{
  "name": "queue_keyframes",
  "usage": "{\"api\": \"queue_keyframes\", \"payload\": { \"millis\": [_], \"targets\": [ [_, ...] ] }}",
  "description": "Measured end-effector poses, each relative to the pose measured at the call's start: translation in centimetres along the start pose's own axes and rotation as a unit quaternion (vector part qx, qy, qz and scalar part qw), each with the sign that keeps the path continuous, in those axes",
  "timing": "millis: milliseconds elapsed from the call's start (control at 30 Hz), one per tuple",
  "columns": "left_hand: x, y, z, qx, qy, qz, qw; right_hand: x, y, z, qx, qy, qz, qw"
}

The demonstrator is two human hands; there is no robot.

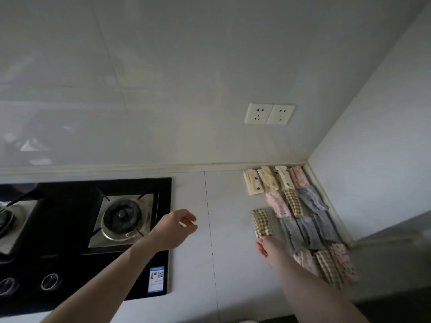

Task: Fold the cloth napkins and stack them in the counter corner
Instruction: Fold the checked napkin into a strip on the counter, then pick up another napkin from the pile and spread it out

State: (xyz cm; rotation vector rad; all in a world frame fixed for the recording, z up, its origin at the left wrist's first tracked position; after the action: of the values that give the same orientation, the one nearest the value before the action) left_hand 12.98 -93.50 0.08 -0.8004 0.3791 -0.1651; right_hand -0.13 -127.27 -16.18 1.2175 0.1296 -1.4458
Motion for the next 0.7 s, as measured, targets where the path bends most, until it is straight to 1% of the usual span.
{"api": "queue_keyframes", "payload": {
  "millis": [67,133,267,367,467,500,567,700],
  "targets": [
    [-0.2,-0.4,0.4,0.003,-0.012,0.003,1.000,1.0,1.2,-0.3,-0.030,0.031,0.029,0.999],
    [-0.3,-0.5,0.8,0.011,-0.021,0.008,1.000,1.7,2.5,-0.4,-0.007,0.060,0.047,0.997],
    [0.0,-0.3,1.4,0.024,-0.031,0.026,0.999,3.3,5.3,-0.2,0.015,0.058,0.073,0.995],
    [0.3,0.1,1.9,0.030,-0.041,0.038,0.998,4.9,6.1,-1.1,0.002,0.052,0.054,0.997],
    [0.4,0.2,1.8,0.035,-0.039,0.045,0.998,7.1,5.2,-1.5,0.034,0.026,0.000,0.999],
    [0.4,0.3,1.7,0.036,-0.038,0.047,0.997,7.6,5.1,-1.8,0.051,0.033,-0.006,0.998],
    [0.3,0.4,1.5,0.036,-0.039,0.054,0.997,7.1,4.8,-1.7,0.074,0.042,-0.009,0.996],
    [-0.6,0.8,0.9,0.032,-0.036,0.066,0.997,6.5,3.0,-1.5,0.073,0.064,0.011,0.995]
  ]
}}
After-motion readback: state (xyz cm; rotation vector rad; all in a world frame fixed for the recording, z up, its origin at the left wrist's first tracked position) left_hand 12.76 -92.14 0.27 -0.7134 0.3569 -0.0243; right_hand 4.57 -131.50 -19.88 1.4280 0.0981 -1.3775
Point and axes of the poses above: each hand's wrist, its own x-axis towards the middle knuckle, its own z-axis out of the back of the hand, y = z × x, the point moved 10 cm from there along x, towards the middle knuckle, and after that the axes turned 9 degrees about -y, right-handed, at the moved point
